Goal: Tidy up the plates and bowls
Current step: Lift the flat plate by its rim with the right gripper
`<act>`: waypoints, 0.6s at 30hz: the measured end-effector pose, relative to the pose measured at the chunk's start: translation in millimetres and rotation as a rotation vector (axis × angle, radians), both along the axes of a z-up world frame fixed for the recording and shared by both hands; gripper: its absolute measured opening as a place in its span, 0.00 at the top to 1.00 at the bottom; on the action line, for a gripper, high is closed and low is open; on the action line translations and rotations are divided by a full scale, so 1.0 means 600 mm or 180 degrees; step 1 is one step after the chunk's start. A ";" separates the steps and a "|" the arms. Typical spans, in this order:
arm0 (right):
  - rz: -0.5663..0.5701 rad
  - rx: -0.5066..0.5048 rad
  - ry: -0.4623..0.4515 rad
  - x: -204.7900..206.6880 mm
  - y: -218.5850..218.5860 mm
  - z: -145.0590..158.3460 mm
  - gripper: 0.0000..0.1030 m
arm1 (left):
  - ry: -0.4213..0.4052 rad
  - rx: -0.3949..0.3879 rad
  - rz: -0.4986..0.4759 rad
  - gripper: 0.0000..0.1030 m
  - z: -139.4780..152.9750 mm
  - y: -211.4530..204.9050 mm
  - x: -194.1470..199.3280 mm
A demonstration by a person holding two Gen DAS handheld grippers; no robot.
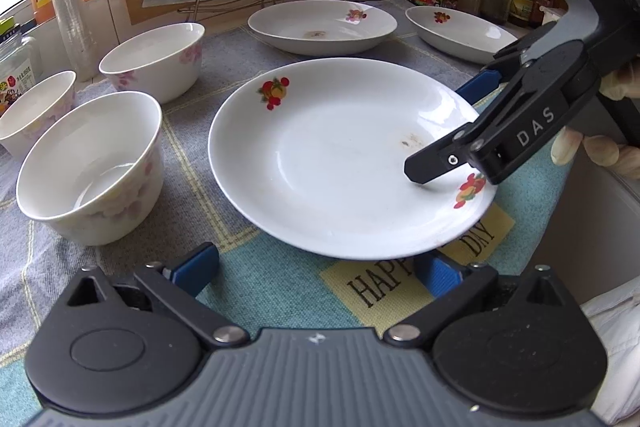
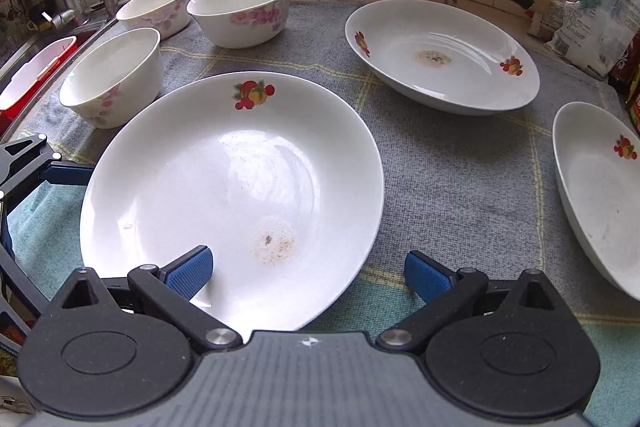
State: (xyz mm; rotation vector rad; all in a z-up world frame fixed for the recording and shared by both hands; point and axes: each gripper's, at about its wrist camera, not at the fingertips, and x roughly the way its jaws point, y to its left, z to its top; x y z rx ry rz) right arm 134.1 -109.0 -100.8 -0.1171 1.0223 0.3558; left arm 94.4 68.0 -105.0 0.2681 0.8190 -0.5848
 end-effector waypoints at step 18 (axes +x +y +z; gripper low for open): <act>0.0300 -0.0083 0.0128 0.032 0.006 -0.001 0.00 | -0.0069 -0.0041 -0.0253 0.00 -0.003 0.001 0.008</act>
